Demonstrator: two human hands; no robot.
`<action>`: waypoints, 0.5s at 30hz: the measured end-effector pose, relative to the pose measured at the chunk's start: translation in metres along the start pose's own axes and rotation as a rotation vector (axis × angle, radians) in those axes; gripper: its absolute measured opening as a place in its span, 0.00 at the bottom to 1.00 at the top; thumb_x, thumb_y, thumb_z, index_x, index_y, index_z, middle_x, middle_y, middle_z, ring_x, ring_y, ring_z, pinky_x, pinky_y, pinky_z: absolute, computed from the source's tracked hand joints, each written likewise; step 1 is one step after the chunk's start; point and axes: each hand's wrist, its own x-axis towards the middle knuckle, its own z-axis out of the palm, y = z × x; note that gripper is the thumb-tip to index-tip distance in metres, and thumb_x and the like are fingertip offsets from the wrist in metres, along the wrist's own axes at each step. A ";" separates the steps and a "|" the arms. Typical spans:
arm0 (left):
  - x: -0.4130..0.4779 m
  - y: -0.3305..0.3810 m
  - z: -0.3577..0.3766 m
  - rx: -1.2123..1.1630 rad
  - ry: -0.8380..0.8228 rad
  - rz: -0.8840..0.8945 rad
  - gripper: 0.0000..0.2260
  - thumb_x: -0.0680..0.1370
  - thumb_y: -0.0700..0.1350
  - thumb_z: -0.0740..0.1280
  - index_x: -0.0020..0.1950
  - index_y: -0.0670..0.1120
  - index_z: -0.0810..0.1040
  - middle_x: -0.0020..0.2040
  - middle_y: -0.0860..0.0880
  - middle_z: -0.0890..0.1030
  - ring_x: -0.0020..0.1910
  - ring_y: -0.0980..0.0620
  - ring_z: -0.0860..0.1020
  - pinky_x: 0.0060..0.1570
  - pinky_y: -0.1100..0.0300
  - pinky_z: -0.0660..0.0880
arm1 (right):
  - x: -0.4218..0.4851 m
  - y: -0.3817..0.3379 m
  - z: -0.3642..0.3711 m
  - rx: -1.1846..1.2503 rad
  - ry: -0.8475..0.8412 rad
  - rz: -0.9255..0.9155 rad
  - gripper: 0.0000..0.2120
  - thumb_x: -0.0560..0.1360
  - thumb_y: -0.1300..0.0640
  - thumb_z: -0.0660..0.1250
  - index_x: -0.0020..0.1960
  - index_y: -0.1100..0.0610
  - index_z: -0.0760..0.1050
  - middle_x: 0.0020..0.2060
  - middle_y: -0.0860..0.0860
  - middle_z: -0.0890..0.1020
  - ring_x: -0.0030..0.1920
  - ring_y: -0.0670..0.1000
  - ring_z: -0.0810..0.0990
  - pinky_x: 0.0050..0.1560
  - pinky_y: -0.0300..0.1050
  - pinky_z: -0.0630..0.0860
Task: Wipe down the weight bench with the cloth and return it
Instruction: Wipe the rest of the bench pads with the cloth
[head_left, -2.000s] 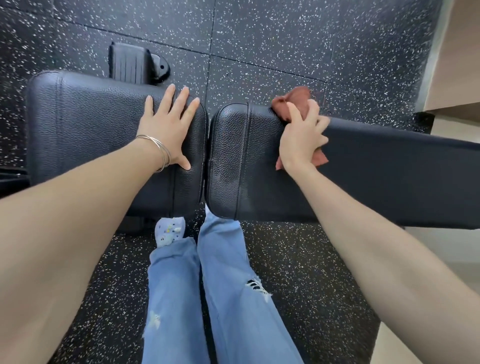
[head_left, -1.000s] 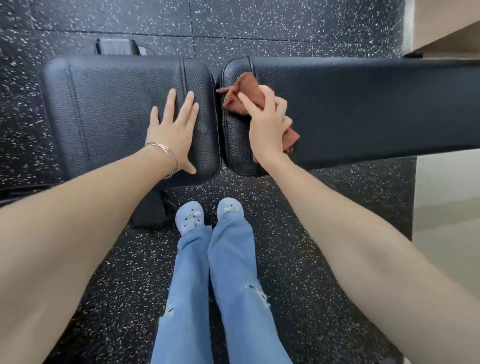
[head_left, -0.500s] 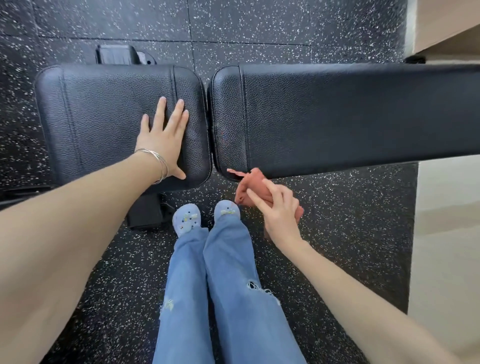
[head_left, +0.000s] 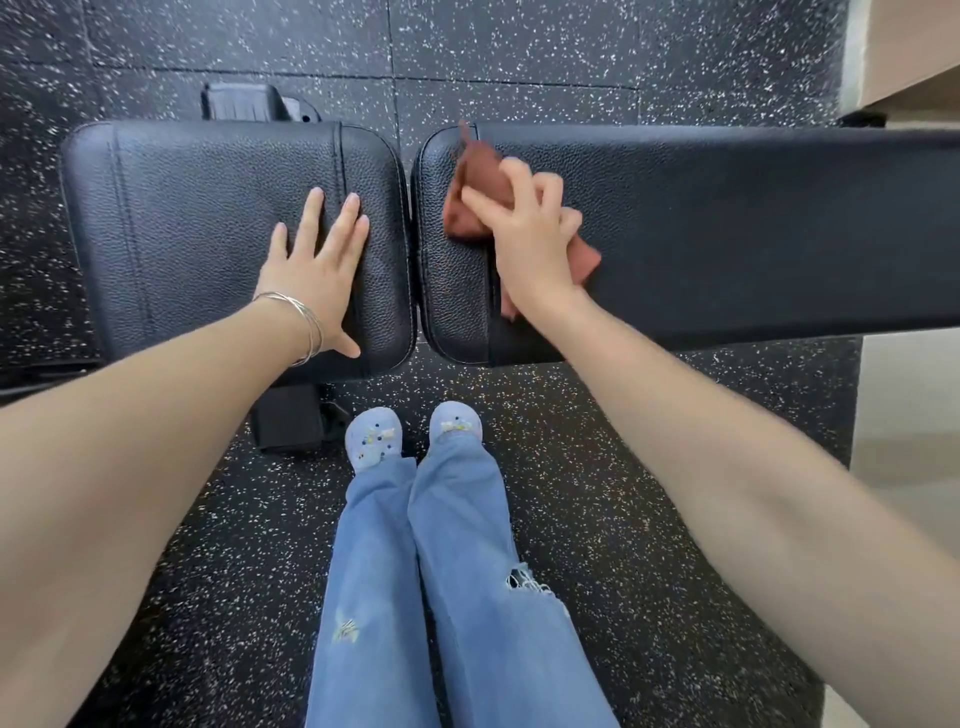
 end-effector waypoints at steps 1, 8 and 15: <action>0.000 0.000 0.000 0.007 -0.001 -0.001 0.64 0.60 0.69 0.72 0.75 0.42 0.32 0.75 0.45 0.31 0.75 0.38 0.35 0.73 0.41 0.51 | 0.026 0.001 -0.006 0.035 -0.004 0.040 0.14 0.80 0.52 0.57 0.61 0.38 0.72 0.71 0.48 0.63 0.65 0.57 0.62 0.56 0.54 0.60; -0.001 0.002 -0.005 0.023 -0.032 -0.017 0.64 0.60 0.69 0.71 0.74 0.42 0.31 0.75 0.45 0.30 0.75 0.38 0.35 0.73 0.42 0.51 | 0.005 0.001 -0.009 -0.040 -0.030 -0.013 0.18 0.78 0.57 0.55 0.64 0.44 0.71 0.72 0.54 0.61 0.67 0.62 0.60 0.56 0.55 0.59; -0.003 0.005 -0.010 0.031 -0.056 -0.040 0.64 0.60 0.69 0.72 0.74 0.42 0.30 0.75 0.45 0.30 0.75 0.38 0.35 0.74 0.43 0.52 | -0.128 0.023 0.004 -0.107 -0.231 -0.196 0.24 0.66 0.67 0.68 0.59 0.50 0.78 0.63 0.60 0.75 0.57 0.65 0.73 0.41 0.57 0.70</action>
